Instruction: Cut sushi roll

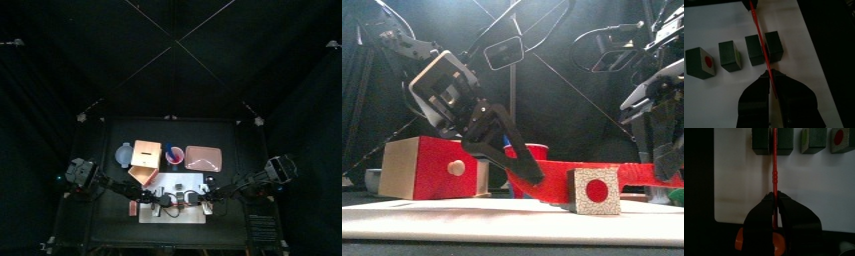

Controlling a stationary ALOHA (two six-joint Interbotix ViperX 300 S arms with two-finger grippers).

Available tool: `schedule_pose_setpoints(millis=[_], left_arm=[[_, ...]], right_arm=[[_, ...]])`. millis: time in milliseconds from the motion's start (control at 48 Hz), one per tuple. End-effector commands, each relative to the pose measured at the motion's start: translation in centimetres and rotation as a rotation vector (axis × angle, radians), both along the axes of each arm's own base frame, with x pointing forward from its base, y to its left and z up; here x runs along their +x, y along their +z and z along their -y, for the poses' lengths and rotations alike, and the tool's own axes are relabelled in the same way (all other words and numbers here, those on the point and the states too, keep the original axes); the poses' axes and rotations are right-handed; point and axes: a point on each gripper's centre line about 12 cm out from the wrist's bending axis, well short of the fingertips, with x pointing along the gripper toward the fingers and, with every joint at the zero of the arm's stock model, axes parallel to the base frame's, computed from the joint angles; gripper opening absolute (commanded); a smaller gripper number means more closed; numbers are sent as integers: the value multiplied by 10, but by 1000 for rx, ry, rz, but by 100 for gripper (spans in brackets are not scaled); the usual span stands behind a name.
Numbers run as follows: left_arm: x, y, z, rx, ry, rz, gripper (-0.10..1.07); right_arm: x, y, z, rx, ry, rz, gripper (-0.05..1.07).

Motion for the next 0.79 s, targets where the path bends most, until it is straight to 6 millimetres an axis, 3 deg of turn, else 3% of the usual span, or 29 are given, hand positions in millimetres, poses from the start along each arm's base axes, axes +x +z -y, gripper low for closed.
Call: schedule_pose_setpoints(millis=[0,208,396,604,771], left_arm=[[-12,-3,14,-3,-40,-34,49],[-11,12,15,-11,-45,2,49],[-9,45,10,-7,-62,90,49],[-3,80,-14,27,-53,187,51],[0,91,-28,45,-35,224,56]], right_arm=[[-4,-2,-4,-1,9,-19,41],[0,9,-5,1,9,-5,41],[-2,31,-3,2,8,24,41],[-7,61,3,-6,27,120,41],[-13,71,12,-6,15,158,41]])
